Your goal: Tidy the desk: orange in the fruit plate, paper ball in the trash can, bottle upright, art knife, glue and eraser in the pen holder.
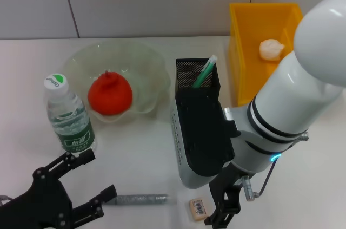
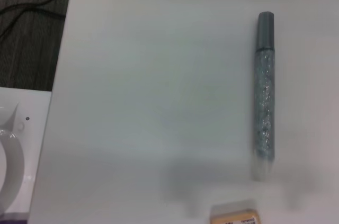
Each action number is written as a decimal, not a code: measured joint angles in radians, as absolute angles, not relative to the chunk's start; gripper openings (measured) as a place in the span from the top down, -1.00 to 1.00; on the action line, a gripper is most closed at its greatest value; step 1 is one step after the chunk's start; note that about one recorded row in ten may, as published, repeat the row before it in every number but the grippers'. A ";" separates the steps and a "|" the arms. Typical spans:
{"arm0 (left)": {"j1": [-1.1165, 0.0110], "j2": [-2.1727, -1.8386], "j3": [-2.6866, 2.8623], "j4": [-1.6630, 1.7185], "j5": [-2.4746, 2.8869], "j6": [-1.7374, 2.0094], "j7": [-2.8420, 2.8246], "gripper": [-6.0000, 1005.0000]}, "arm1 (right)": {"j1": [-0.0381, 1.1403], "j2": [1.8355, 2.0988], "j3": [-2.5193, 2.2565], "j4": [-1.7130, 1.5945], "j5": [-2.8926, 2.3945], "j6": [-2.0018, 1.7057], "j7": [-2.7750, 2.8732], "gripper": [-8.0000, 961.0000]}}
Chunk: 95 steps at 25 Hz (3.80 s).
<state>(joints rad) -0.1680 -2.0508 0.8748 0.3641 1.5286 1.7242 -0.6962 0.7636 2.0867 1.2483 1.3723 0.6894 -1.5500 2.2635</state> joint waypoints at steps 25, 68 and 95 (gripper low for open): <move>-0.155 -2.054 0.883 0.362 1.569 1.687 -0.707 -0.62 | 0.765 2.086 1.192 1.297 0.707 -1.457 2.245 -0.75; -0.158 -2.050 0.884 0.362 1.582 1.692 -0.724 -0.62 | 0.787 2.088 1.105 1.217 0.713 -1.342 2.229 -0.10; -0.168 -2.051 0.884 0.364 1.581 1.714 -0.724 -0.62 | 0.762 2.081 1.584 1.538 0.515 -1.355 2.391 0.15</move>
<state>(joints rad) -0.1677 -2.0510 0.8835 0.3636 1.5814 1.7136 -0.7240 0.7616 2.0809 1.5844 1.5382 0.5152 -1.3550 2.3907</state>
